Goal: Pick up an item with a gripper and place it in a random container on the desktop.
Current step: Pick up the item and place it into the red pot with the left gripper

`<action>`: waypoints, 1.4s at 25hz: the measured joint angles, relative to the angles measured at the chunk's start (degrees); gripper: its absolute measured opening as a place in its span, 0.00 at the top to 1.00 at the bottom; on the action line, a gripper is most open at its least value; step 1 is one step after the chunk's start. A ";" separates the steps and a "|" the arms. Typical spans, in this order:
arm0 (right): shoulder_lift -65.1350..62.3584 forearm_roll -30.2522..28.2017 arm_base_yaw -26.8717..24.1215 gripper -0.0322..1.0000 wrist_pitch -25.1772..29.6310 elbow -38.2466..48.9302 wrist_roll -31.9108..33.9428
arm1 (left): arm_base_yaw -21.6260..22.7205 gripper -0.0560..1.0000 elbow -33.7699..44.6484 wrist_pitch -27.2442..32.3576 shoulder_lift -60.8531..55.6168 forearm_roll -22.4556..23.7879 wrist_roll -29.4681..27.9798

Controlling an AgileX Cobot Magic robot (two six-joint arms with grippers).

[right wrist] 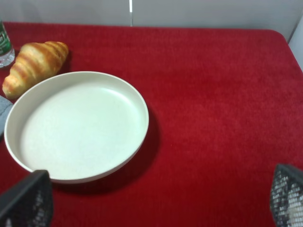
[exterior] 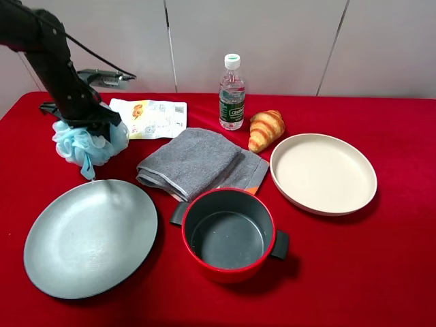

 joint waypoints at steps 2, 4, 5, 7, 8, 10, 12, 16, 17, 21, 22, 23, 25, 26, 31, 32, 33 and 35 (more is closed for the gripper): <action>0.00 0.00 0.00 0.30 0.00 0.00 0.00 | 0.00 0.48 -1.81 2.95 0.00 0.00 0.00; 0.00 0.00 0.02 0.30 0.00 0.00 0.00 | 0.00 0.48 -3.51 5.48 0.00 0.00 0.00; 0.00 0.00 0.02 0.30 0.00 0.00 0.00 | 0.00 0.48 -4.39 6.82 0.00 -0.14 0.00; 0.00 0.00 0.00 0.30 0.00 0.00 0.00 | 0.00 0.48 -5.85 9.01 0.00 -0.80 0.00; 0.00 0.00 0.02 0.30 0.00 0.00 0.00 | 0.00 0.48 -6.64 9.90 0.00 -0.80 0.00; 0.00 0.00 0.02 0.30 0.00 0.00 0.00 | -0.13 0.48 -7.74 12.08 0.00 -0.80 -0.05; 0.00 0.00 0.00 0.30 0.00 0.00 0.00 | -0.41 0.48 -8.06 12.88 -0.41 -0.80 -0.05; 0.00 0.00 0.02 0.30 0.00 0.00 0.00 | -0.65 0.48 -8.17 13.51 -2.61 -0.80 -0.52; 0.00 0.00 0.00 0.30 0.00 0.00 0.00 | -0.65 0.48 -8.24 13.78 -3.14 -0.80 -0.88; 0.00 0.00 0.00 0.30 0.00 0.00 0.00 | -0.65 0.49 -8.24 15.31 -5.42 -0.80 -1.52; 0.00 0.00 0.02 0.30 0.00 0.00 0.00 | -0.65 0.49 -8.24 15.84 -5.96 -0.80 -1.58; 0.00 0.00 0.02 0.30 0.00 0.00 0.00 | -0.65 0.49 -8.24 16.27 -6.53 -0.80 -1.70; 0.00 0.00 0.02 0.30 0.00 0.00 0.00 | -0.65 0.49 -8.24 17.14 -7.49 -0.80 -1.70; 0.00 0.00 0.02 0.30 0.00 0.00 0.00 | -0.65 0.49 -8.24 17.70 -7.98 -0.80 -1.72; 0.00 0.00 0.02 0.30 0.00 0.00 0.00 | -2.27 0.49 -8.24 19.37 -10.14 0.46 -1.77; 0.00 0.00 0.00 0.30 0.00 0.00 0.00 | -2.84 0.49 -8.24 19.42 -10.56 0.58 -1.77; 0.00 0.00 0.02 0.30 0.00 0.00 0.00 | -3.40 0.49 -8.24 19.49 -10.96 0.63 -1.77; 0.00 0.00 0.02 0.30 0.00 0.00 0.00 | -4.45 0.49 -8.24 19.49 -11.69 0.68 -1.77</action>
